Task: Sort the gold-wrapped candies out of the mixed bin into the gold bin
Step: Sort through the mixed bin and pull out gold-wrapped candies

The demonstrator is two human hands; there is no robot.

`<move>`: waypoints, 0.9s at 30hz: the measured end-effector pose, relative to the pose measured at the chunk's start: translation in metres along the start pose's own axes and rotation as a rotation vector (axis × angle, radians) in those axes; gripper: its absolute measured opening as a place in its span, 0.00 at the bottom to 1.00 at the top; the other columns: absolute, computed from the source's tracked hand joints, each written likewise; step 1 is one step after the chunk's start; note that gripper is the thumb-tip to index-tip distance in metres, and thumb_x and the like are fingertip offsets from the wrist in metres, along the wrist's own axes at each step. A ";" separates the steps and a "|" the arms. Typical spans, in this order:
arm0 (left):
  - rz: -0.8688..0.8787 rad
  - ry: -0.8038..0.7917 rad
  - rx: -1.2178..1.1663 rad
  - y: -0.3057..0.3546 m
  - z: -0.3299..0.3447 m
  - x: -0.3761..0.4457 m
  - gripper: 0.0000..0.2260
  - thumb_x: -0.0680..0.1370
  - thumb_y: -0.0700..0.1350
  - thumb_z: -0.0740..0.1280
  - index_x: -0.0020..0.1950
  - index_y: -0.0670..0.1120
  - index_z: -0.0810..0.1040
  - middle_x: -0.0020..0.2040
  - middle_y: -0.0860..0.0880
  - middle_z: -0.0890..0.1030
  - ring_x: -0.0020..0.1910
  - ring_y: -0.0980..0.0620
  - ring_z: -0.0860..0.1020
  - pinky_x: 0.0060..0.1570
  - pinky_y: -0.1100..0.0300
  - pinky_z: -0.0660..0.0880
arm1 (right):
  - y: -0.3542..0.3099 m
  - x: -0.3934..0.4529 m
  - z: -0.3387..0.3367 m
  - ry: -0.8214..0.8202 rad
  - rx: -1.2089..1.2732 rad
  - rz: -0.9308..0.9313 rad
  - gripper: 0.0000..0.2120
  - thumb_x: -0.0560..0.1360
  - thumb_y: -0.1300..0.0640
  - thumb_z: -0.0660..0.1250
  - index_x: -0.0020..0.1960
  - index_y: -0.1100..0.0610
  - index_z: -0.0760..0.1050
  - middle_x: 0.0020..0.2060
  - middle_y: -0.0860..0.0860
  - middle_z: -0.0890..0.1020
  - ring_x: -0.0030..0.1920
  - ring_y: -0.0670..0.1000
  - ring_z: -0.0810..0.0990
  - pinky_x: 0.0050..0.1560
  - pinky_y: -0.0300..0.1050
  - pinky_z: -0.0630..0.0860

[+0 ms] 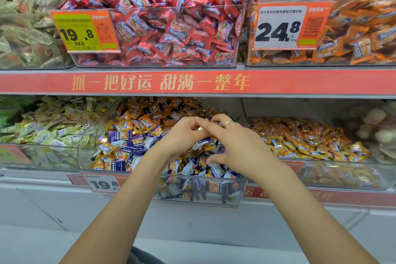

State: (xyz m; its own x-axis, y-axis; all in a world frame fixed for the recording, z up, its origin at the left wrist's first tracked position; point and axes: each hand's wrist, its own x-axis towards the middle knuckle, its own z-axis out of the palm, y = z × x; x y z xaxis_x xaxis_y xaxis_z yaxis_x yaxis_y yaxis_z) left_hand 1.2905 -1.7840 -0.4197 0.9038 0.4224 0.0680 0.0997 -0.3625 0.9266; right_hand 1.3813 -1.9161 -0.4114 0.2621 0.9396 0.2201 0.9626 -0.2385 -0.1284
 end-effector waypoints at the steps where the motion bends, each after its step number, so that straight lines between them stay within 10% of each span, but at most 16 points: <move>1: -0.007 -0.001 -0.029 -0.002 0.001 0.000 0.06 0.79 0.43 0.65 0.51 0.47 0.81 0.49 0.50 0.84 0.51 0.58 0.81 0.49 0.65 0.75 | -0.002 0.001 0.000 0.011 -0.001 0.012 0.37 0.74 0.44 0.69 0.76 0.40 0.52 0.69 0.48 0.63 0.57 0.51 0.73 0.48 0.45 0.71; 5: -0.033 -0.012 -0.124 -0.006 0.007 0.004 0.04 0.77 0.44 0.68 0.49 0.48 0.82 0.43 0.51 0.85 0.48 0.55 0.82 0.54 0.62 0.76 | -0.003 0.003 0.003 0.116 0.114 0.069 0.26 0.76 0.53 0.68 0.71 0.46 0.66 0.60 0.50 0.71 0.47 0.52 0.74 0.47 0.49 0.75; 11: -0.142 0.010 -0.344 0.000 0.009 0.003 0.09 0.75 0.37 0.69 0.55 0.42 0.79 0.39 0.49 0.84 0.37 0.58 0.81 0.32 0.68 0.73 | 0.001 0.006 0.003 0.147 0.160 0.122 0.14 0.78 0.62 0.62 0.61 0.52 0.77 0.51 0.53 0.72 0.47 0.57 0.76 0.46 0.52 0.76; 24: -0.229 0.078 -0.367 0.000 0.003 -0.001 0.13 0.72 0.35 0.71 0.56 0.45 0.80 0.27 0.52 0.81 0.30 0.58 0.79 0.47 0.58 0.73 | 0.003 0.007 -0.001 0.026 0.135 0.016 0.25 0.78 0.52 0.65 0.73 0.46 0.65 0.61 0.50 0.73 0.58 0.53 0.74 0.53 0.42 0.69; 27: -0.279 0.048 -0.435 0.001 0.006 0.000 0.11 0.73 0.34 0.70 0.53 0.45 0.80 0.30 0.51 0.81 0.27 0.58 0.77 0.34 0.66 0.75 | 0.006 0.006 0.001 0.054 0.193 0.007 0.24 0.76 0.55 0.69 0.70 0.45 0.70 0.60 0.49 0.75 0.57 0.52 0.75 0.55 0.43 0.70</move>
State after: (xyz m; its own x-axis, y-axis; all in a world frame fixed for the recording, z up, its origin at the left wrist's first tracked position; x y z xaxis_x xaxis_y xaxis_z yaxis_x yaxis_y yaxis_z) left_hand 1.2932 -1.7891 -0.4206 0.8463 0.4952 -0.1963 0.1428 0.1441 0.9792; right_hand 1.3887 -1.9118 -0.4123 0.2767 0.9223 0.2699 0.9313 -0.1882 -0.3118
